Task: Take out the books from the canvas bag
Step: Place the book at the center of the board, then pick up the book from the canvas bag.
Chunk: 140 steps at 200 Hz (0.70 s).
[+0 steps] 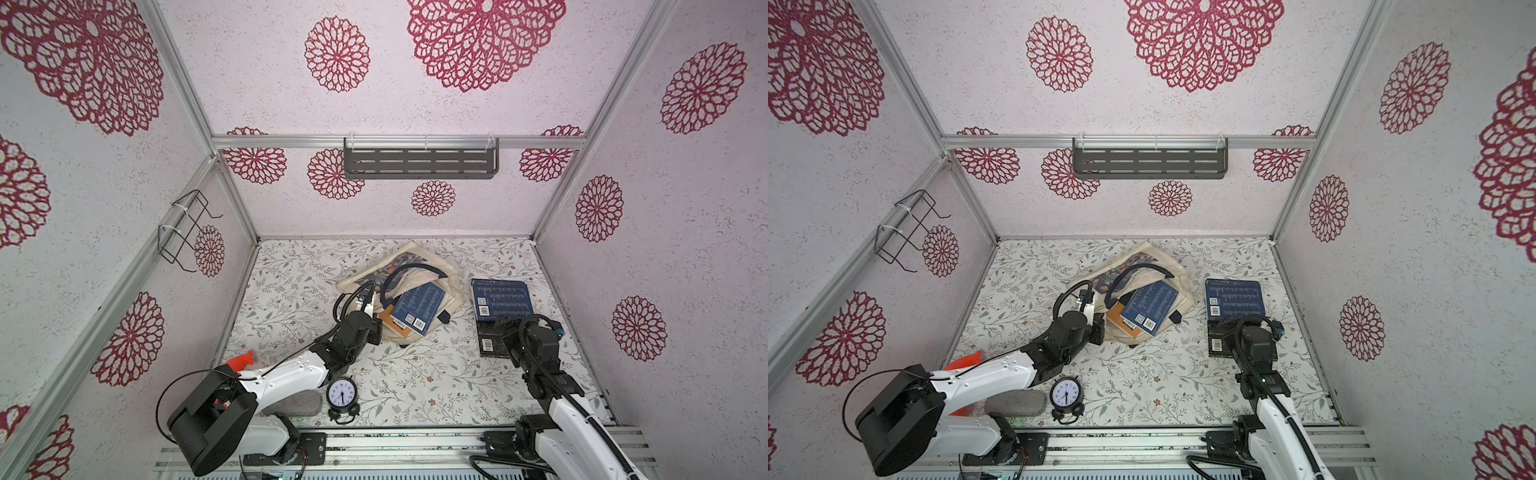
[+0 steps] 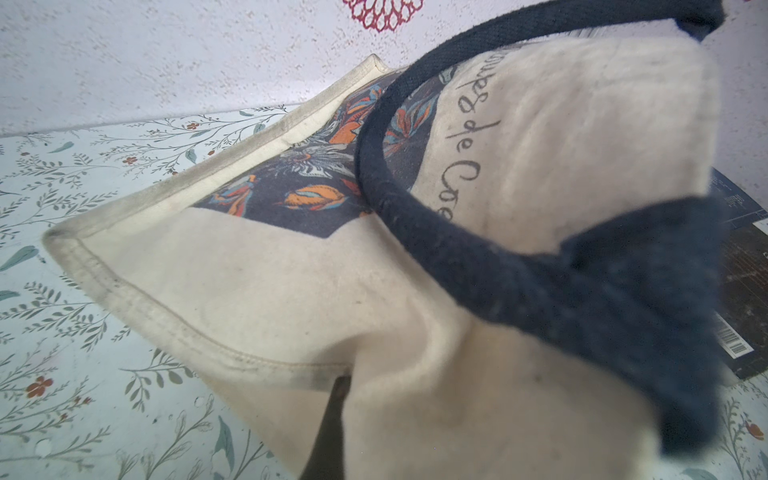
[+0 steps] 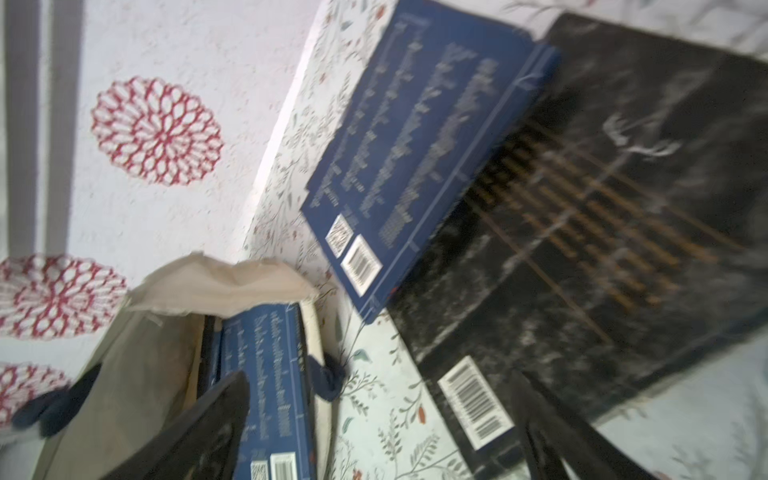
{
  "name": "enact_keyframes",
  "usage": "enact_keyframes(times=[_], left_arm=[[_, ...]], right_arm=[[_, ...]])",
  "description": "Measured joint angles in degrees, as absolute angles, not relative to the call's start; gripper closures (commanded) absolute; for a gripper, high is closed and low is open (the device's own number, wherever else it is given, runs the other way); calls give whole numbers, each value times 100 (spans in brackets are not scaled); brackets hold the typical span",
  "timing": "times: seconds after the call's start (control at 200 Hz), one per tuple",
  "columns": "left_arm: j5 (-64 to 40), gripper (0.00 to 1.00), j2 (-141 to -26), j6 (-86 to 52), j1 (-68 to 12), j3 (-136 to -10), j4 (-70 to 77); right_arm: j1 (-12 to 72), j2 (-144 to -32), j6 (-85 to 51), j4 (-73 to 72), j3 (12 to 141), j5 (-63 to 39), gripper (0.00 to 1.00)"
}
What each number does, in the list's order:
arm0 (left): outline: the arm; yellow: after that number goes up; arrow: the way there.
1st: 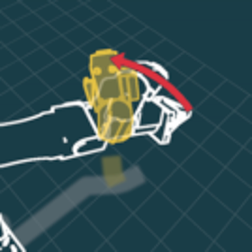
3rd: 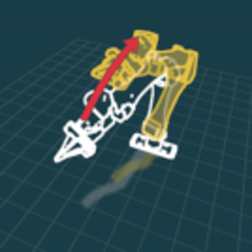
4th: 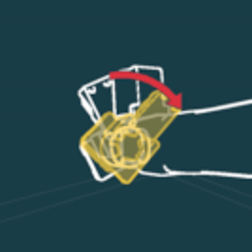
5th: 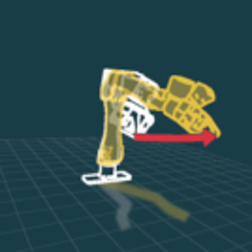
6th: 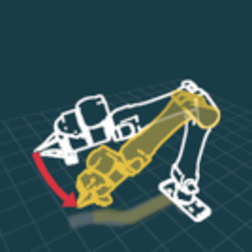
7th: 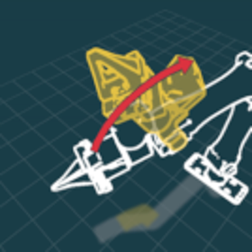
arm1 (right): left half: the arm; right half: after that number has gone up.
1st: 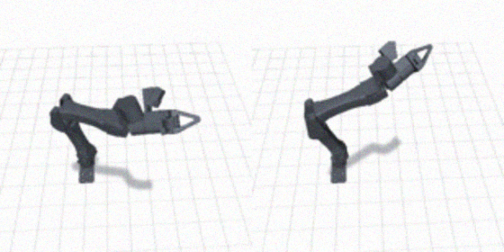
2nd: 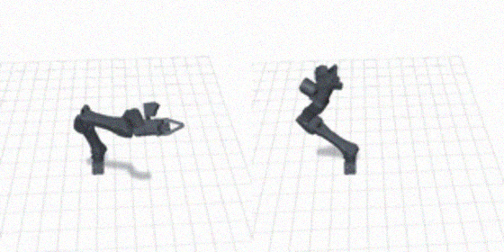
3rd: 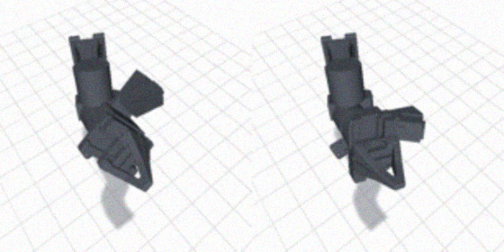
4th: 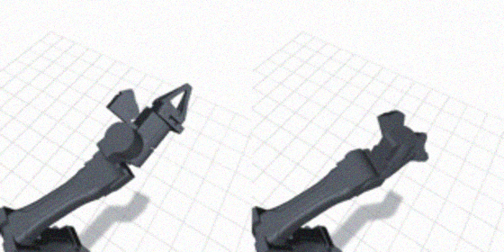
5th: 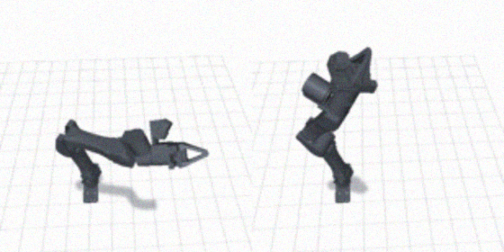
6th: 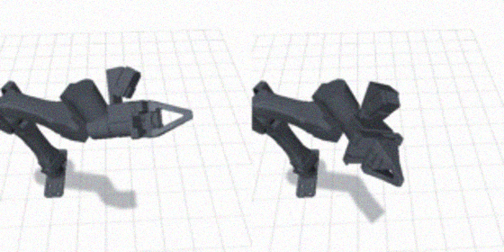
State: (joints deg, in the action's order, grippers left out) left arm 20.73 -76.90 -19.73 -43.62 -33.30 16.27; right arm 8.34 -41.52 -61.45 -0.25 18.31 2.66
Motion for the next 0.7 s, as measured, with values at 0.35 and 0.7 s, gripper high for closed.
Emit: enact_keyframes(times=[0.35, 0.7], left_arm=[[2097, 100, -7693, -1970, -4372, -3330, 1627], [2117, 100, -7706, -1953, -4379, -3330, 1636]], right_arm=[[2353, -5356, -5780, -1225, 2150, 14, 7], [3065, -7030, -5756, -2421, 2497, -104, 10]])
